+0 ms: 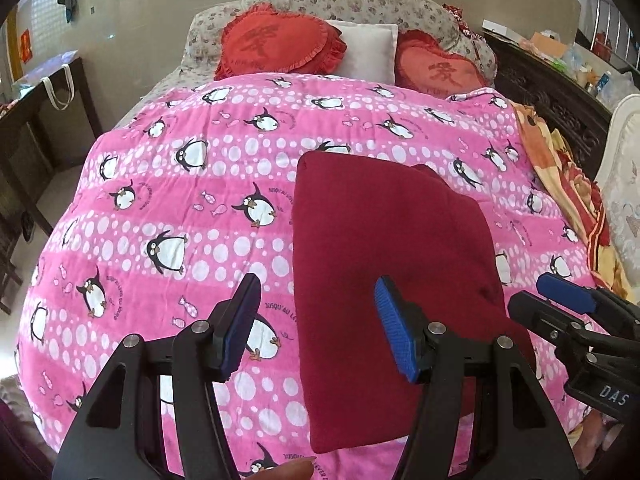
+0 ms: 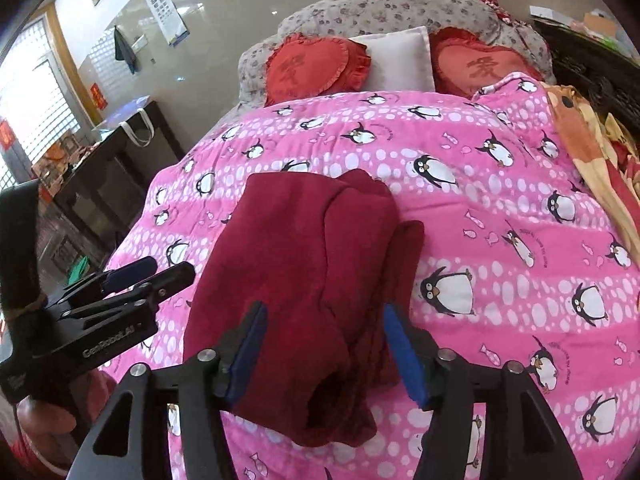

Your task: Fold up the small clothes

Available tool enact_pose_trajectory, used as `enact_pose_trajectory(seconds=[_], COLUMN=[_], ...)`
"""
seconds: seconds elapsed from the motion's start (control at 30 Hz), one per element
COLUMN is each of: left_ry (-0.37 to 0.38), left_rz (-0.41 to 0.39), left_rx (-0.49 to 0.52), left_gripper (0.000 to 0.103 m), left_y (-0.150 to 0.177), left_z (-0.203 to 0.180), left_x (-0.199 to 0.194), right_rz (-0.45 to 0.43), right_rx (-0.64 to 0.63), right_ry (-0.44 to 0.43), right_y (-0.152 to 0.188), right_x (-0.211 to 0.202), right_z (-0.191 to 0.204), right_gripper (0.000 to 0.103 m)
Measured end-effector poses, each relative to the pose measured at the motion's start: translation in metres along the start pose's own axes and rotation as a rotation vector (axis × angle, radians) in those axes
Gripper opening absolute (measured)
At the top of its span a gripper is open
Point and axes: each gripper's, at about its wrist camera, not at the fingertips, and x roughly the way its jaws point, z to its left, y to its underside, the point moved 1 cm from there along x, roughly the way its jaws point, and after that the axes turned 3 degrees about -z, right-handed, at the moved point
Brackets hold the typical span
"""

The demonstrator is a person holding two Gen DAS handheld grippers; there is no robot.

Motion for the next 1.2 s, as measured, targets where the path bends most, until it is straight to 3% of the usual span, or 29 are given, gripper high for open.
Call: enact_pose_trajectory(seconds=[1.2], left_ry=[-0.009], left_rz=[0.011], left_rx=[0.004], left_gripper=[0.06], left_y=[0.001], left_z=[-0.002], left_x=[0.005], right_rz=[0.051], right_rx=[0.014], right_ry=[0.01], right_y=[-0.002], right_x=[0.018], right_z=[-0.002], right_gripper=[0.061])
